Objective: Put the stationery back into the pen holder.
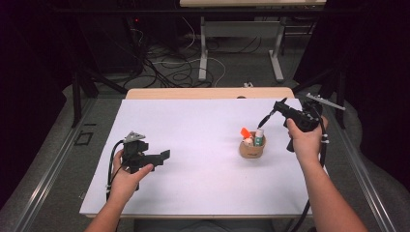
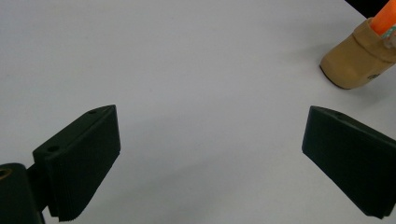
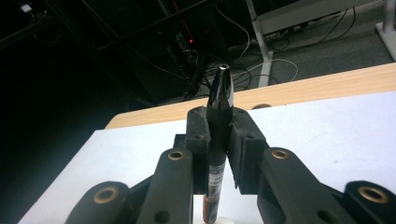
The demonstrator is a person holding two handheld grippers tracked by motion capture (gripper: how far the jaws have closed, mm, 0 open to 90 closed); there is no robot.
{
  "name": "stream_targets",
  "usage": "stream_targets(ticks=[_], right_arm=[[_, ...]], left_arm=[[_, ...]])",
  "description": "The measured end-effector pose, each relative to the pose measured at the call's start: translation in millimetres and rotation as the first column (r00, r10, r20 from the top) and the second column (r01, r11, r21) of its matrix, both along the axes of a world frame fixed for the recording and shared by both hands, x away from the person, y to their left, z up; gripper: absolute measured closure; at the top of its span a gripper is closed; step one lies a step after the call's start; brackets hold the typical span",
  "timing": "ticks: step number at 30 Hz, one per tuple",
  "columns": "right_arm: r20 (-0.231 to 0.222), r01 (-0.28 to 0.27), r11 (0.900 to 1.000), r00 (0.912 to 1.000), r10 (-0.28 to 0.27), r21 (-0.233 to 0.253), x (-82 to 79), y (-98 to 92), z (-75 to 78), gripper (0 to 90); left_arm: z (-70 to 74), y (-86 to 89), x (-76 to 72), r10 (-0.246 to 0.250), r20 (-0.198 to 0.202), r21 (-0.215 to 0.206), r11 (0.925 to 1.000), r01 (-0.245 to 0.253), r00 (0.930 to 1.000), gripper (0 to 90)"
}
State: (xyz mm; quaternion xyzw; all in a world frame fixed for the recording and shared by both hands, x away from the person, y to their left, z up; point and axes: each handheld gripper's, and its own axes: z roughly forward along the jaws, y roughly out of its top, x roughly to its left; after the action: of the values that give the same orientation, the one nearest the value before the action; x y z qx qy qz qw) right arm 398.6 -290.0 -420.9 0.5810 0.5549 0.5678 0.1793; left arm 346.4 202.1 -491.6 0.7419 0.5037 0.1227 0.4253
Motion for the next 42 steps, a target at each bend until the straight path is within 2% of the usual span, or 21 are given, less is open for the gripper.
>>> stream_targets(ticks=[3, 4, 5, 9, 13, 14, 20, 21, 23, 24, 26, 29, 30, 32, 34, 40, 42], right_arm=[[0.004, -0.015, 1.0, 0.9999, 0.015, 0.004, -1.2, -0.1, 0.5, 79.7], [0.042, 0.011, 1.0, 0.9991, -0.012, 0.02, 0.1, 1.8, -1.0, 79.7], [0.01, -0.008, 1.0, 0.9999, 0.008, -0.007, -2.6, -0.8, 0.8, 79.6], [0.015, -0.023, 1.0, 0.9996, 0.023, 0.002, -8.3, -0.3, 3.0, 79.7], [-0.005, -0.05, 0.998, 0.9987, 0.05, -0.027, -12.1, 2.6, 0.4, 79.7], [-0.022, -0.061, 0.997, 0.998, 0.06, -0.041, -13.5, 3.0, -0.2, 79.7], [-0.052, -0.092, 0.992, 0.9948, 0.088, -0.09, -13.6, 9.2, -12.1, 79.7], [-0.063, -0.091, 0.991, 0.9943, 0.085, -0.094, -13.9, 10.9, -14.1, 79.7], [-0.056, -0.094, 0.99, 0.9945, 0.089, -0.102, -12.8, 13.1, -20.3, 79.7], [-0.075, -0.098, 0.991, 0.993, 0.091, -0.094, -13.8, 14.6, -22.2, 79.7], [-0.082, -0.105, 0.99, 0.9919, 0.097, -0.099, -14.5, 16.6, -27.4, 79.7], [-0.081, -0.116, 0.986, 0.991, 0.107, -0.119, -17.2, 21.0, -34.7, 79.7], [-0.066, -0.112, 0.984, 0.9925, 0.103, -0.138, -17.3, 23.1, -38.0, 79.7], [-0.078, -0.124, 0.98, 0.9905, 0.113, -0.156, -19.8, 28.2, -42.6, 79.7], [-0.07, -0.13, 0.974, 0.9904, 0.119, -0.187, -20.3, 32.0, -48.1, 79.7], [-0.103, -0.154, 0.964, 0.9856, 0.134, -0.219, -21.5, 41.1, -61.3, 79.6], [-0.097, -0.155, 0.962, 0.9859, 0.136, -0.225, -22.0, 42.0, -63.5, 79.6]], left_arm=[[-1.4, -0.3, 0.2, 0.004, -0.006, 0.0, 1.0, -0.004, 1.0, 4.5], [-1.6, 0.0, 0.3, 0.004, -0.008, -0.001, 1.0, -0.004, 1.0, 4.5], [-1.6, 0.6, 0.3, 0.002, -0.009, 0.002, 1.0, -0.002, 1.0, 4.5], [-1.5, 2.3, 0.4, 0.005, -0.009, 0.001, 1.0, -0.005, 0.9999, 4.5], [-1.5, 3.0, 0.5, 0.011, -0.007, -0.003, 0.9999, -0.011, 0.9999, 4.5], [-1.4, 3.2, 0.4, 0.01, -0.008, -0.002, 0.9999, -0.01, 0.9999, 4.5], [-2.2, 3.5, 0.5, 0.012, -0.011, -0.003, 0.9999, -0.012, 0.9999, 4.5], [-2.4, 3.5, 0.6, 0.012, -0.011, -0.002, 0.9999, -0.012, 0.9999, 4.5], [-2.6, 3.5, 0.7, 0.011, -0.011, -0.001, 0.9999, -0.011, 0.9999, 4.5], [-2.7, 3.5, 0.8, 0.012, -0.01, 0.0, 0.9999, -0.012, 0.9999, 4.5], [-2.9, 3.8, 0.9, 0.01, -0.012, 0.002, 1.0, -0.01, 0.9999, 4.5], [-3.3, 3.8, 1.0, 0.01, -0.013, 0.004, 0.9999, -0.009, 0.9999, 4.5], [-3.5, 3.8, 1.1, 0.01, -0.014, 0.004, 0.9999, -0.009, 0.9999, 4.5], [-3.7, 3.8, 1.2, 0.009, -0.015, 0.005, 0.9999, -0.009, 0.9998, 4.5], [-3.8, 3.7, 1.2, 0.01, -0.016, 0.004, 0.9999, -0.01, 0.9998, 4.5], [-3.5, 4.9, 0.9, 0.02, -0.011, 0.001, 0.9998, -0.02, 0.9997, 4.5], [-3.3, 5.8, 0.8, 0.024, -0.009, 0.003, 0.9997, -0.024, 0.9997, 4.5]])
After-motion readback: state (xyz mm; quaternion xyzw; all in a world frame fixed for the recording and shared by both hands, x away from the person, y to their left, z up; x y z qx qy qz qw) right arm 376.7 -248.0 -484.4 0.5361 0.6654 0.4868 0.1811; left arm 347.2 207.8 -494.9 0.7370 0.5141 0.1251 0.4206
